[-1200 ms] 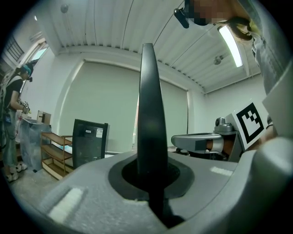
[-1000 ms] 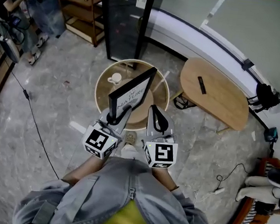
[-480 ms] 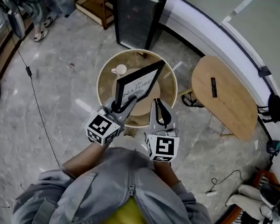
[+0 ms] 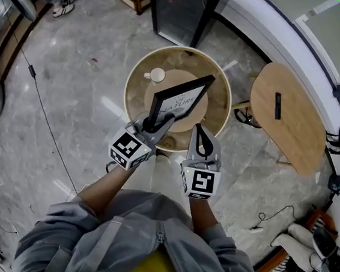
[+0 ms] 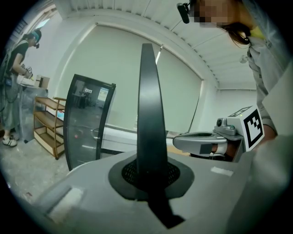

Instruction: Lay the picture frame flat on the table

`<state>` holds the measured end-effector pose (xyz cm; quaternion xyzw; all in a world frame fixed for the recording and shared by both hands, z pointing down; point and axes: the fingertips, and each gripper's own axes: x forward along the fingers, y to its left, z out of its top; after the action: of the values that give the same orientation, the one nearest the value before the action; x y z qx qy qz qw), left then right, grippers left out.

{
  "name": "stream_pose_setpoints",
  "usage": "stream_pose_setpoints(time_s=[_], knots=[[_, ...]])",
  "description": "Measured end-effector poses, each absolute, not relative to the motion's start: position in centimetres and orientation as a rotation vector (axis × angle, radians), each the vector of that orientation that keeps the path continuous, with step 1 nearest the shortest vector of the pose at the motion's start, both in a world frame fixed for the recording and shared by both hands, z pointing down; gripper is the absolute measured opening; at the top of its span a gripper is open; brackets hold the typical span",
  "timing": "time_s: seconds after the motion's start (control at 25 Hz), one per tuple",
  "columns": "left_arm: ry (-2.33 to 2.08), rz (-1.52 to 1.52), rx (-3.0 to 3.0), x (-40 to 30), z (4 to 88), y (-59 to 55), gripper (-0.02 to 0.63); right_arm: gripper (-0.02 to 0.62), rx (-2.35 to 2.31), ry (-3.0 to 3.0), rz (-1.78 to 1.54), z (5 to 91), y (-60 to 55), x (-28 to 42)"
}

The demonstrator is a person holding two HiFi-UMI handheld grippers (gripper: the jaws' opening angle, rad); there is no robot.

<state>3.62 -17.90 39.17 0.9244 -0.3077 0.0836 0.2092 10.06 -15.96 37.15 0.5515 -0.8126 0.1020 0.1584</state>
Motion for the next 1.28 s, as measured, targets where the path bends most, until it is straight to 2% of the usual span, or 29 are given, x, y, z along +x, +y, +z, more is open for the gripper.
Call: stream_pose_setpoints(time_s=[0.48, 1.28], knots=[[-0.728, 0.273, 2.438, 3.3, 52.6, -19.3, 0.009, -0.005, 1.542, -2.239, 0.381, 49.2, -18.6, 9.5], [-0.464, 0.273, 2.318, 4.0, 66.1, -14.5, 0.009, -0.005, 1.487, -2.160, 0.461, 61.6, -15.5, 8.2]])
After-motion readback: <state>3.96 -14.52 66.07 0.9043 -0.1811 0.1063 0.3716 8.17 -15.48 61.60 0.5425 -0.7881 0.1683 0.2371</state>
